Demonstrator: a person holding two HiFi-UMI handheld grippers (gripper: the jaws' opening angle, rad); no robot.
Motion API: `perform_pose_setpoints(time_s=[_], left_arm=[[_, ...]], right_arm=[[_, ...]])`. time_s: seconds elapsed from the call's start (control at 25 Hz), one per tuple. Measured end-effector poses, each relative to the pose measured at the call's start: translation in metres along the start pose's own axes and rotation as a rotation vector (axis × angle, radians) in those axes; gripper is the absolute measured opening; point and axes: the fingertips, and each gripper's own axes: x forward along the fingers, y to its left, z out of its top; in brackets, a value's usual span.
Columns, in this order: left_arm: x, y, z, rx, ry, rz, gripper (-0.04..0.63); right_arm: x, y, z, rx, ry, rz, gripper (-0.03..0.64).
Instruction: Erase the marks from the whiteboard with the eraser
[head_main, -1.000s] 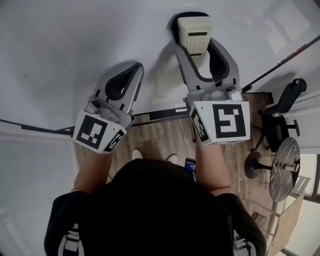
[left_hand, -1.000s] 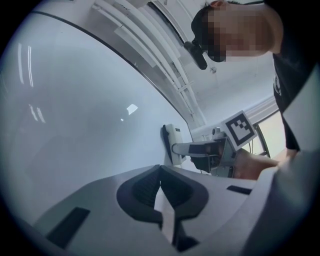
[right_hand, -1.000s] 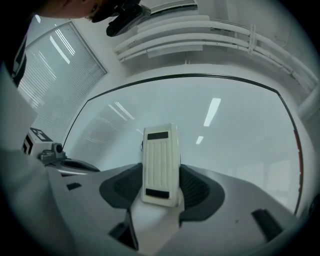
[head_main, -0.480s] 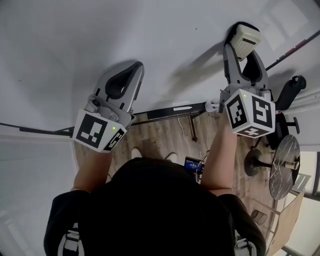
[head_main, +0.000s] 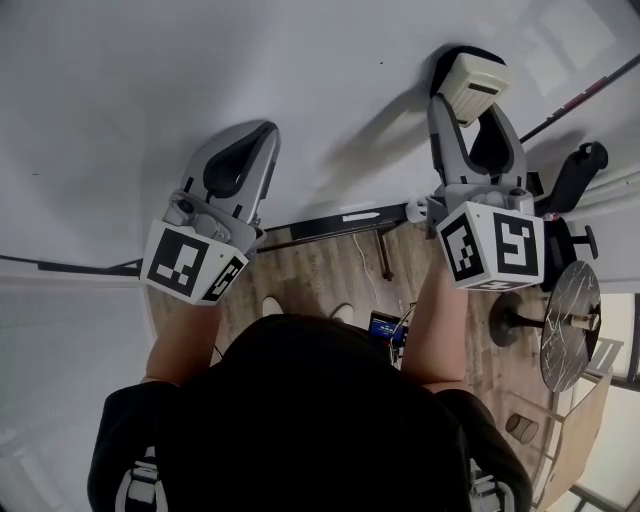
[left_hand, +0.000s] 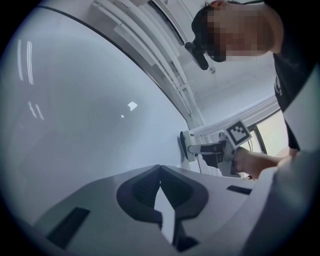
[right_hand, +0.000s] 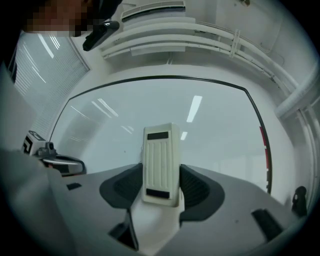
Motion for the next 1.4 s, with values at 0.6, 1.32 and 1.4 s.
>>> perform_pose_setpoints(time_s=[0.6,1.32,1.4], left_arm=[[-0.01,0.004,0.005,-0.005,0.003,0.022,0.006],[-0.005,-0.005,0.001,-0.006,0.011,0.014,0.006],[-0.004,-0.005,-0.001,-0.007,0.012,0.008,0.006]], right_arm=[[0.028,0.096,0.039,-0.117,-0.049,0.179,0.232],[0.02,-0.008,0.012,-0.077,-0.008,-0.065,0.232],[0.018,-0.006,0.01,-0.071,-0.018,-0.053,0.233]])
